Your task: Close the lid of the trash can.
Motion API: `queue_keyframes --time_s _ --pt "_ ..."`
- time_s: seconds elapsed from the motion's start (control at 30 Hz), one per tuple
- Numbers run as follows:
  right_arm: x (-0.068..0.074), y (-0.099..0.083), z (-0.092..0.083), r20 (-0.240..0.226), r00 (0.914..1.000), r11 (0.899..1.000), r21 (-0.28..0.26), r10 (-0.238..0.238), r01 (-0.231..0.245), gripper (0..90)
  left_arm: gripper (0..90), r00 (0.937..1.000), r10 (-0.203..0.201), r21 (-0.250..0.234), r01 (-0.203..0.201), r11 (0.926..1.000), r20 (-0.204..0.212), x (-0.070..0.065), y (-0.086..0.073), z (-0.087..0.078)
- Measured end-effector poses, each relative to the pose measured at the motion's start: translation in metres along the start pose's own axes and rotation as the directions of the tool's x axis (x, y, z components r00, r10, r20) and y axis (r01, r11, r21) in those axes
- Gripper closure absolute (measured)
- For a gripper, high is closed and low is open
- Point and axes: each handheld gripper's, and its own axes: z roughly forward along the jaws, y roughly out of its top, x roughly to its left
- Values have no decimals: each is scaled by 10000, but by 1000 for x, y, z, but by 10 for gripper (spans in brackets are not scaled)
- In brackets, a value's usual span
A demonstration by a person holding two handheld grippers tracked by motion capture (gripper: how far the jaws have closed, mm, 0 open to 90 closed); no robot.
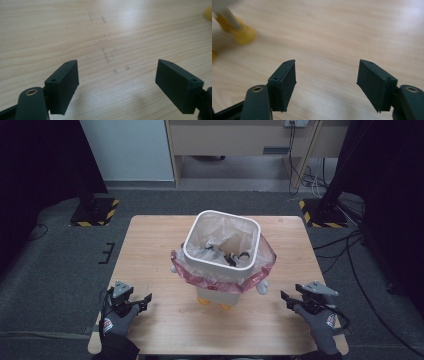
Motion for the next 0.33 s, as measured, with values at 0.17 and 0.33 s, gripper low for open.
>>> queue_keyframes --time_s 0.17,0.33 --pt "-11 -7 9 357 9994 9973 735 -44 18 260 163 9999 19 396 -13 9992 -138 3 -3 9" --pt "-20 -11 14 587 9983 9924 1226 2 -74 227 147 9996 200 637 -185 9978 -216 4 -2 13"
